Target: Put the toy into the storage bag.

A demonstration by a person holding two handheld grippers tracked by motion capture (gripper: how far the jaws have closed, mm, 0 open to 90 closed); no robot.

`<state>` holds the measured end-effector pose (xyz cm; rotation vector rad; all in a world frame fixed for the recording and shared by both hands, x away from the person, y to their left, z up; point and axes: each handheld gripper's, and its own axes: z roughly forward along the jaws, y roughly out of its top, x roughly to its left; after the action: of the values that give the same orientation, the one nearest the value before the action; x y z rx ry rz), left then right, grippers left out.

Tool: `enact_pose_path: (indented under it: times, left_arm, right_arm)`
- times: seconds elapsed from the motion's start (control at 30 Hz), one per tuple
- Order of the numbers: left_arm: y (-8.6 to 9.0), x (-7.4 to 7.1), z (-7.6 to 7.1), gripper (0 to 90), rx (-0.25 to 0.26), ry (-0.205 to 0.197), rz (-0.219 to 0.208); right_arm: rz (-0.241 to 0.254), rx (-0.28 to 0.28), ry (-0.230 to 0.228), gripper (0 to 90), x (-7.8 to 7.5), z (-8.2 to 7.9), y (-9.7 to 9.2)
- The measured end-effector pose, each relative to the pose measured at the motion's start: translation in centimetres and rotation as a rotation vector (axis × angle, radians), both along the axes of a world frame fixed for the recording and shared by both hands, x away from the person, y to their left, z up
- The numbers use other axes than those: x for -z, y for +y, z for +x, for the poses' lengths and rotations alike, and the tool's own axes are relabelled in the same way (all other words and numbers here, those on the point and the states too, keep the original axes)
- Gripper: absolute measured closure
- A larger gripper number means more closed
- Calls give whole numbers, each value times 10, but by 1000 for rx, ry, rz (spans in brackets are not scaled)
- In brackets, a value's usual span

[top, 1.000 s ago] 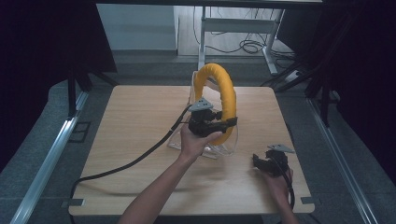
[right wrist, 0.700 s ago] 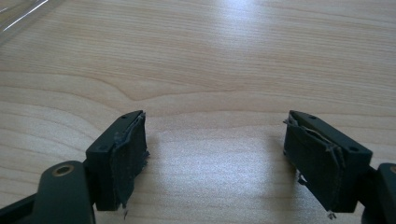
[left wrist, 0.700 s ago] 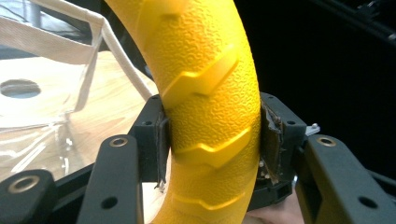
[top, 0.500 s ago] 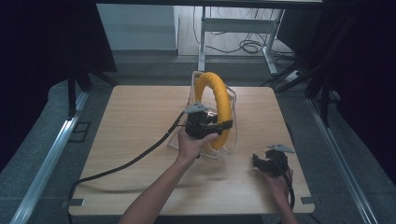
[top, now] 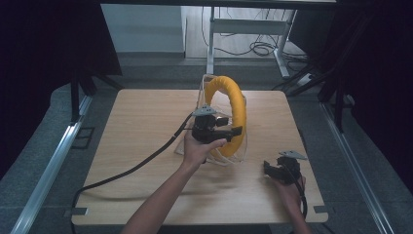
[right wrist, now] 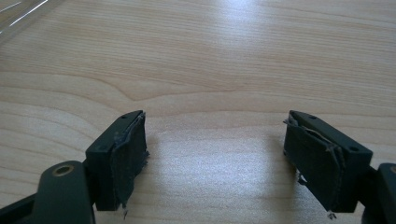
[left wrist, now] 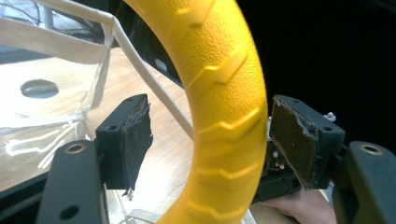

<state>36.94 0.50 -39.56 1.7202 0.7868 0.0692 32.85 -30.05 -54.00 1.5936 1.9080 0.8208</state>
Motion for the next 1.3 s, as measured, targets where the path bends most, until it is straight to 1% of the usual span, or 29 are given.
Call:
enact_pose_path:
  times: [0.07,0.17,0.27,0.3,0.4,0.43,0.47,0.53,0.6,0.63,0.67,0.73,0.83,0.97,1.07,1.23,1.3]
  left_arm:
    - [1,-2,-2,275,6,-8,-1]
    - [3,-4,-5,265,15,-21,10]
    - [5,-6,-9,260,14,-42,34]
    - [6,-7,-11,259,16,-50,41]
    - [9,-10,-17,258,24,-75,70]
    - [10,-11,-19,258,30,-79,78]
    - [12,-11,-22,258,36,-80,73]
    - [18,-10,-25,261,49,-61,47]
    - [25,-8,-28,266,27,-72,63]
    - [30,-7,-29,271,23,-70,63]
    - [33,-5,-30,271,21,-67,68]
    - [40,-2,-33,271,18,-68,95]
    - [50,3,-38,271,16,-66,115]
    - [63,7,-43,271,11,-55,120]
    - [73,10,-45,274,-5,-55,127]
    - [90,16,-52,279,-36,-57,144]
    - [95,18,-55,279,-48,-59,154]
  right_arm:
    - [2,1,3,213,0,0,0]
    - [10,3,7,213,-1,0,1]
    - [6,-2,2,212,0,1,0]
    - [0,-7,0,212,0,1,0]
    - [6,-5,3,212,0,1,0]
    - [1,-8,0,212,0,1,0]
    - [5,-5,3,212,0,1,0]
    - [4,-6,2,212,0,1,0]
    - [6,-2,4,212,0,1,0]
    - [4,-3,3,212,0,1,0]
    - [4,-3,3,212,0,1,0]
    - [3,-2,3,212,0,1,0]
    - [-1,-3,3,212,0,1,0]
    - [0,-2,4,212,0,1,0]
    - [5,2,7,212,-1,1,1]
    - [-3,-2,2,211,0,1,0]
    - [4,2,6,211,-1,1,1]
